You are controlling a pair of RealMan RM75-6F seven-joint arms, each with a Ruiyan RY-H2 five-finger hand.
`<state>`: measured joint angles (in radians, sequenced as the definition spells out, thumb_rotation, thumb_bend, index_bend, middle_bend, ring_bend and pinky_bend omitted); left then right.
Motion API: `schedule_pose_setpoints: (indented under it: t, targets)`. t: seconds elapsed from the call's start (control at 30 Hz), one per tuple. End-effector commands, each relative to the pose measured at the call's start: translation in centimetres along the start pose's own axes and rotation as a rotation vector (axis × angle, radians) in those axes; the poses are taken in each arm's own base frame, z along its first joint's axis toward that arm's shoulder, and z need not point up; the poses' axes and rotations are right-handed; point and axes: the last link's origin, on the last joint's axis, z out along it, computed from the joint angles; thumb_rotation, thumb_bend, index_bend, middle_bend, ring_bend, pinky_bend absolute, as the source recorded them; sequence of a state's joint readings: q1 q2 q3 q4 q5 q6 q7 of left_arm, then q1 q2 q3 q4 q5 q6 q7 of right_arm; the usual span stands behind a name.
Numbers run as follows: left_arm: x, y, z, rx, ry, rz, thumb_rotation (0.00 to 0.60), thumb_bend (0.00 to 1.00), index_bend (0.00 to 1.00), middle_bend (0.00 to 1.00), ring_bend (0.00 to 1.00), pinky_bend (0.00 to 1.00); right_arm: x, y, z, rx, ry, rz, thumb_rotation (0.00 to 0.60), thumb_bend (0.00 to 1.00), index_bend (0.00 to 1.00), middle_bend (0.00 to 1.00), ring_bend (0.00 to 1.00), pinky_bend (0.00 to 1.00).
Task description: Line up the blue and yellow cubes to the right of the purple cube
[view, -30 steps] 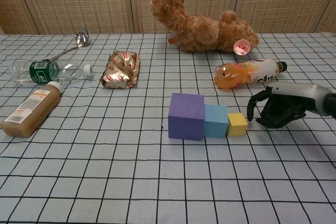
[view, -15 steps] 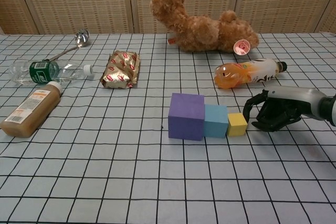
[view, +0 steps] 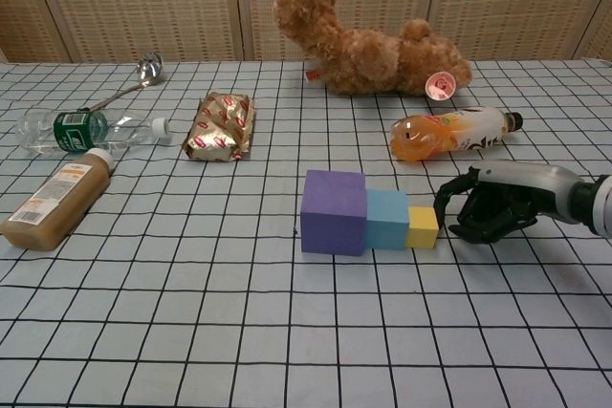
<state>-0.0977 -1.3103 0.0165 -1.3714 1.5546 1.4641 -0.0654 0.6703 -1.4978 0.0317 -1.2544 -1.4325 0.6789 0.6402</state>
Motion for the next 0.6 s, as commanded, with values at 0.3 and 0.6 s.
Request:
schedule_pose_setpoints:
  t: [0.3, 0.6]
  targets:
    - [0.0, 0.0, 0.0, 0.0, -0.001, 0.003, 0.6, 0.54, 0.35, 0.37, 0.24, 0.52, 1.6, 1.3, -2.4, 0.016, 0.08, -0.099, 0.6, 0.36, 0.46, 0.87, 0.89, 1.0]
    - [-0.2, 0.0, 0.1, 0.006, -0.011, 0.014, 0.6, 0.54, 0.35, 0.38, 0.24, 0.52, 3.2, 4.1, -8.6, -0.092, 0.426, -0.39, 0.6, 0.16, 0.42, 0.54, 0.47, 0.79]
